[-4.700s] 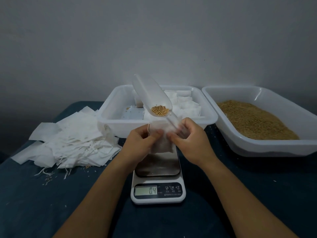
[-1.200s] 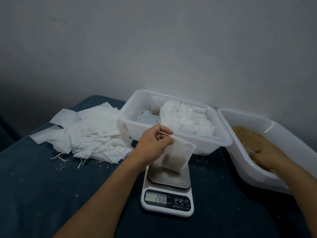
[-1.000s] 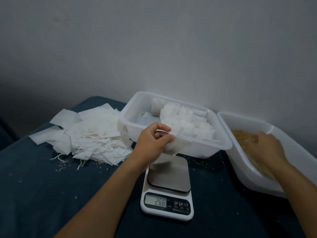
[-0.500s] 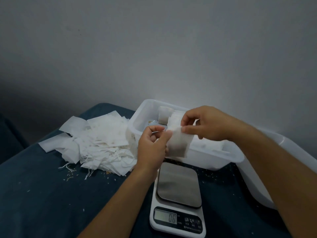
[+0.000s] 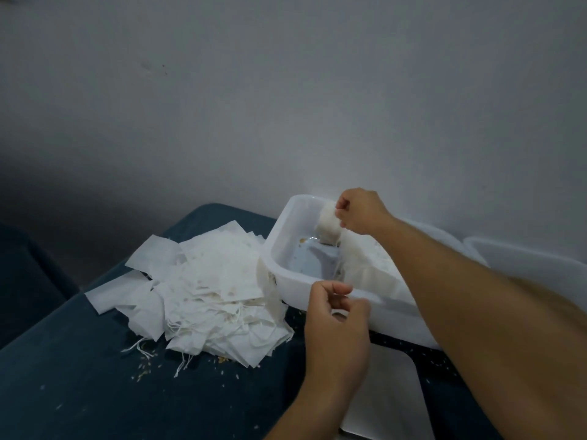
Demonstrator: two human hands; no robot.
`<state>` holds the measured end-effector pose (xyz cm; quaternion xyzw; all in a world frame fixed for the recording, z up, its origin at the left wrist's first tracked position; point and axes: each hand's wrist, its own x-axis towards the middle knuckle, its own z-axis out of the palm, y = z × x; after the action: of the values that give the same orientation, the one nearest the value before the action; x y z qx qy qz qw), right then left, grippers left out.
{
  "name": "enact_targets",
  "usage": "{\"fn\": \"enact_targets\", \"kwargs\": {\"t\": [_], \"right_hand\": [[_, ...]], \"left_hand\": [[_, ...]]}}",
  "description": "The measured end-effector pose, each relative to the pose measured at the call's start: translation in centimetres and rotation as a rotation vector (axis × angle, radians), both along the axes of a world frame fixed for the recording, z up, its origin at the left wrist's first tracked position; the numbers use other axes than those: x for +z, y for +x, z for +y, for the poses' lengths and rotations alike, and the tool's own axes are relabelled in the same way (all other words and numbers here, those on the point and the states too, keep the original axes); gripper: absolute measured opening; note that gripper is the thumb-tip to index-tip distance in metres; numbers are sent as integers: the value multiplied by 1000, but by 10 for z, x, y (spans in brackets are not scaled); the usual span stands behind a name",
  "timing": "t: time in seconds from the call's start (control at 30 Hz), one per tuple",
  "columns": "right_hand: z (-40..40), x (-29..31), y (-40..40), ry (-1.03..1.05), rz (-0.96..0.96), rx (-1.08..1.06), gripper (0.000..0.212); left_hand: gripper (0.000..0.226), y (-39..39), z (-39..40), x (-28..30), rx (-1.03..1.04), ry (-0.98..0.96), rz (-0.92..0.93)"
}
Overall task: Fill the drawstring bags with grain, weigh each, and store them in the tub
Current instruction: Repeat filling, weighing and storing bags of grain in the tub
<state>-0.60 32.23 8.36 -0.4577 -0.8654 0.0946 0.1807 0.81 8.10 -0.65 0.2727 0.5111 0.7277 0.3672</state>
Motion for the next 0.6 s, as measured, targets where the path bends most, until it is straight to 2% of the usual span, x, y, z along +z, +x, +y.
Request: {"fn": "enact_targets", "kwargs": {"t": [0.17, 0.27, 0.37, 0.47, 0.53, 0.6], "right_hand": [[33, -24, -9, 1, -102, -67, 11], [46, -32, -13, -14, -93, -117, 17], [50, -38, -17, -56, -14, -178, 36], [38, -39, -20, -35, 56, -145, 50], [17, -32, -26, 62, 121, -87, 48], [-20, -19, -33, 169, 239, 29, 37]], "left_hand": [[20, 2, 4, -3, -14, -51, -81], [21, 2, 6, -5, -30, -59, -107], [22, 2, 6, -4, -38, -73, -112], [22, 2, 4, -1, -47, -88, -125], [22, 2, 2, 1, -50, -112, -124], [22, 3, -2, 3, -46, -129, -128]]}}
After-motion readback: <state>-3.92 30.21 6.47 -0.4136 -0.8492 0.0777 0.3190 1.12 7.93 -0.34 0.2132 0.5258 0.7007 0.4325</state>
